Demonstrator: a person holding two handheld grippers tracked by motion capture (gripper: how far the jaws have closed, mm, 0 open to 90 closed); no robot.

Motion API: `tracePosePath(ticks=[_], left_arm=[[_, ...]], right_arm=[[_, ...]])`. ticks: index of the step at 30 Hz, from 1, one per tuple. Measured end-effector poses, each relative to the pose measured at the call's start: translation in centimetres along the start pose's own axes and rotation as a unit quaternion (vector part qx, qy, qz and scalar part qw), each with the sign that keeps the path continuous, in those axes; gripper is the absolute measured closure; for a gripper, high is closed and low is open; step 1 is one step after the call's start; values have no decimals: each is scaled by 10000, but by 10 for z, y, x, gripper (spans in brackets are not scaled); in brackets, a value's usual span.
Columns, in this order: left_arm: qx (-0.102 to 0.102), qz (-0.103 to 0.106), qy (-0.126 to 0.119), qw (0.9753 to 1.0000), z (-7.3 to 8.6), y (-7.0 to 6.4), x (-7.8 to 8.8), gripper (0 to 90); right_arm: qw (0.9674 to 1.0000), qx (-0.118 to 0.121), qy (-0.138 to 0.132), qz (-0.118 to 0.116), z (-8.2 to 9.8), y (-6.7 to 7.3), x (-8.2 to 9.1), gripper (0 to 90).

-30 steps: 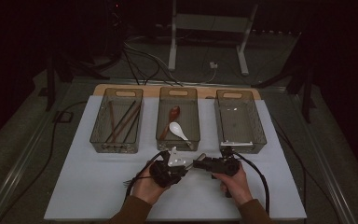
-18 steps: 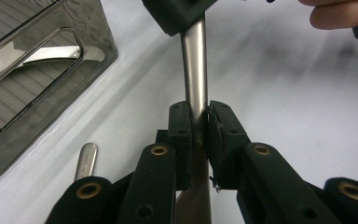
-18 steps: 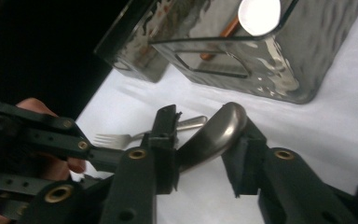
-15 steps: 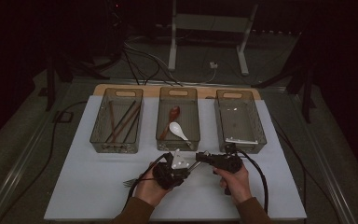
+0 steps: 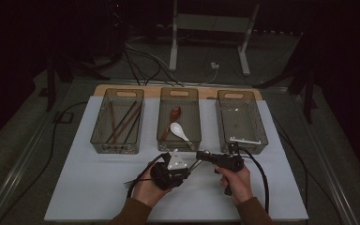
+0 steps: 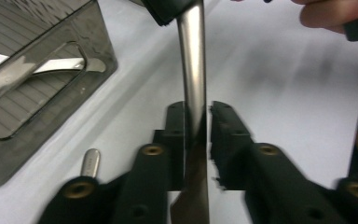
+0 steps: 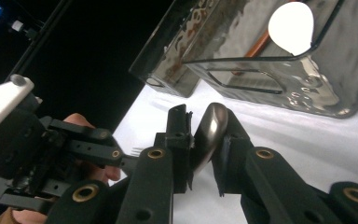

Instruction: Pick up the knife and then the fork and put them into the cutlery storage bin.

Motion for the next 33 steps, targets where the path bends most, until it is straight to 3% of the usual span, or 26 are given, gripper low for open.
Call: tracePosePath(ticks=[4,7,8,13,16,19,24,33], left_arm=[[17,-176,2,9998,8,1,3,554],[60,-324,88,9994,16,2,6,477],[109,-322,84,9994,18,1,7,478],[-46,-419,263,9988,25,-8,3,515],[-198,-525,335,9979,25,-12,-3,591],[-222,-611,389,9971,24,-10,-3,710],[-272,-580,452,9969,22,-10,-5,718],[-70,-572,450,9973,18,-9,-9,724]], right_arm=[[10000,19,0,-24,-1,2,0,785],[10000,83,-27,22,-2,3,1,784],[9999,97,-35,35,-3,3,2,783],[9998,125,-72,125,-4,4,2,781],[9997,144,-92,173,-4,5,1,776],[9994,190,-80,273,-4,5,1,767],[9989,294,-74,365,-4,6,2,751],[9989,256,-16,391,-1,7,2,716]])
Point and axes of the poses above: each handheld gripper's, and its own axes: x roughly backward along the jaws, z roughly out of its underside, y roughly to its left, the point moved 2 cm from there along -x, roughly forward along the jaws, and after that the axes turned 8 degrees about -y, right-handed, at the moved point
